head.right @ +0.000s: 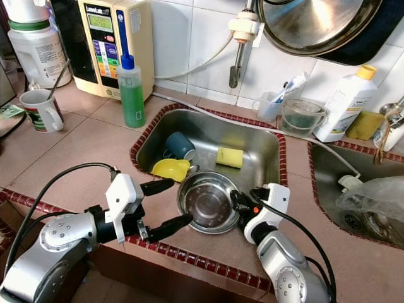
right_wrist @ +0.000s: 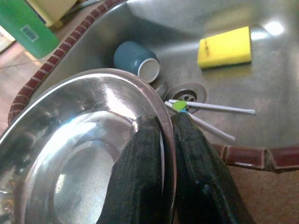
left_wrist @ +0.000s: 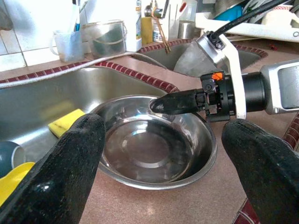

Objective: Kitchen organization

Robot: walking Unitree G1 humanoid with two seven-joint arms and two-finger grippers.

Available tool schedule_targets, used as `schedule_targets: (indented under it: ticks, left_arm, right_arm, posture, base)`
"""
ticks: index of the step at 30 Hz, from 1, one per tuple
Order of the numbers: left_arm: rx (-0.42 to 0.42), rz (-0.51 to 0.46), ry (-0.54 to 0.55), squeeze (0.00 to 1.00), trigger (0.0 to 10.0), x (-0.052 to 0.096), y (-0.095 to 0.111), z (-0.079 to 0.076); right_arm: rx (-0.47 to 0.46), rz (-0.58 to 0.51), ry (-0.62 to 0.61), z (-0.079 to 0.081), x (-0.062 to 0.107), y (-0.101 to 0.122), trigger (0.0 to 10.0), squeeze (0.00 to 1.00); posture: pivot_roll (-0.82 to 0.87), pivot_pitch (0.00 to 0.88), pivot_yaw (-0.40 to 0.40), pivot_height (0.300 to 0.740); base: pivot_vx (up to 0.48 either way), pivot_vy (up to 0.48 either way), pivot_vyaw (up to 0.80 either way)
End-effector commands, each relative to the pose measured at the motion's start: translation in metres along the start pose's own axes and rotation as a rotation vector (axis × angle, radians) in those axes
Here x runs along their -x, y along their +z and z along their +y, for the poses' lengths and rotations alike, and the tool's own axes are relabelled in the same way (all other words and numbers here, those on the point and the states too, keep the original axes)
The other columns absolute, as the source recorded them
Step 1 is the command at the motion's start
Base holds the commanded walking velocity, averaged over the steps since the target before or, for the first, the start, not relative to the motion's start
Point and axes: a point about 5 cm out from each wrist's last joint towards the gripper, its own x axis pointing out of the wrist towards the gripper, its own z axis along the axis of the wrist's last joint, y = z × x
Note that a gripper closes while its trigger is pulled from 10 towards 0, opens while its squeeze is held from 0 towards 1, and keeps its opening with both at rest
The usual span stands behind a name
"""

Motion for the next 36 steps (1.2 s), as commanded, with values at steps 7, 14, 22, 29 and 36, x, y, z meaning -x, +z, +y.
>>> schedule_targets:
  ticks: [7,14,22,29,36]
  left_arm:
    - [0.010,-0.022,0.019,0.00,10.0,-0.005,0.004,0.004]
    - [0.021,-0.043,0.107,0.00,10.0,-0.006,0.008,0.017]
    - [0.026,-0.059,0.201,0.00,10.0,-0.010,0.009,0.025]
    - [0.074,-0.090,0.261,0.00,10.0,-0.011,0.014,0.030]
    - [0.136,-0.086,0.294,0.00,10.0,-0.014,0.015,0.029]
  right_arm:
    - [-0.006,-0.108,0.064,-0.001,-0.002,0.019,0.0,0.00]
    - [0.047,-0.181,0.078,-0.001,-0.012,0.040,10.0,0.00]
    - [0.086,-0.279,0.067,-0.007,-0.023,0.065,10.0,0.00]
    - [0.140,-0.355,0.046,-0.009,-0.030,0.085,10.0,0.00]
    - [0.183,-0.407,0.019,-0.008,-0.038,0.099,10.0,0.00]
  posture:
    - [0.04,0.000,-0.074,0.740]
    - [0.04,0.000,-0.066,0.740]
    - [0.03,0.000,-0.056,0.740]
    - [0.02,0.013,-0.036,0.740]
    - [0.01,0.077,-0.016,0.740]
  base:
    - [0.000,0.000,0.00]
    - [0.000,0.000,0.00]
    - [0.000,0.000,0.00]
    - [0.000,0.000,0.00]
    - [0.000,0.000,0.00]
